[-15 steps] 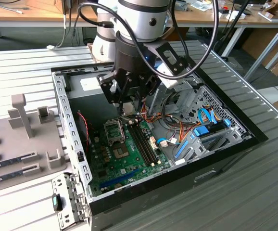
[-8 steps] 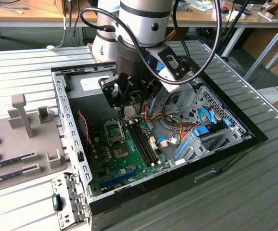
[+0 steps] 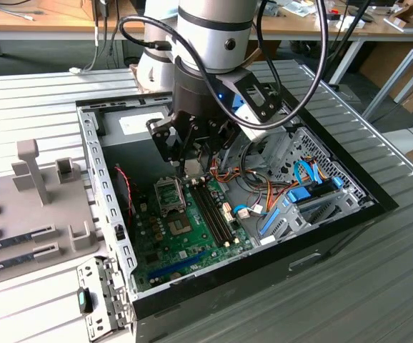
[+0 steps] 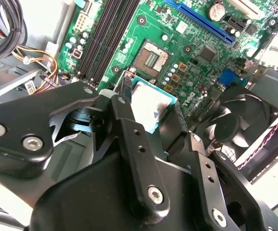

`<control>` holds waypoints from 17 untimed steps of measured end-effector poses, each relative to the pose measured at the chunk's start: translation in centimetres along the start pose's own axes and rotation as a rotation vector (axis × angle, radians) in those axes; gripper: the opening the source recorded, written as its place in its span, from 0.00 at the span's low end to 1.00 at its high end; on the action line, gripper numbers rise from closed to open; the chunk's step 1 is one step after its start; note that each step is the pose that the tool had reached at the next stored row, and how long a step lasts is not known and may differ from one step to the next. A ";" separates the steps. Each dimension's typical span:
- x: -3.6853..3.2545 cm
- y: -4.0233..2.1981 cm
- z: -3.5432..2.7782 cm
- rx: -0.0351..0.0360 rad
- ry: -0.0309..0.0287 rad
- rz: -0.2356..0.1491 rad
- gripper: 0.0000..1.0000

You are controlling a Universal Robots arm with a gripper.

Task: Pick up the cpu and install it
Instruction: 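Pick up the cpu and move it towards the insertion slot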

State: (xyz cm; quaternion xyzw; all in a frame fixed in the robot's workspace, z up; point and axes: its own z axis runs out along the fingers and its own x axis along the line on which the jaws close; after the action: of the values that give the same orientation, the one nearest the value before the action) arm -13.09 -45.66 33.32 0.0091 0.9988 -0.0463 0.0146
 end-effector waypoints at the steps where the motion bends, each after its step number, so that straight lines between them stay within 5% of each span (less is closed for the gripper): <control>1: 0.00 0.00 0.10 0.0000 0.0000 0.000 0.47; 17: 0.04 0.09 1.32 0.0001 0.0000 0.000 0.47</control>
State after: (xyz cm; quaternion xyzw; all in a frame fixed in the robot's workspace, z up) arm -13.09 -45.69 32.00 0.0091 0.9988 -0.0463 0.0145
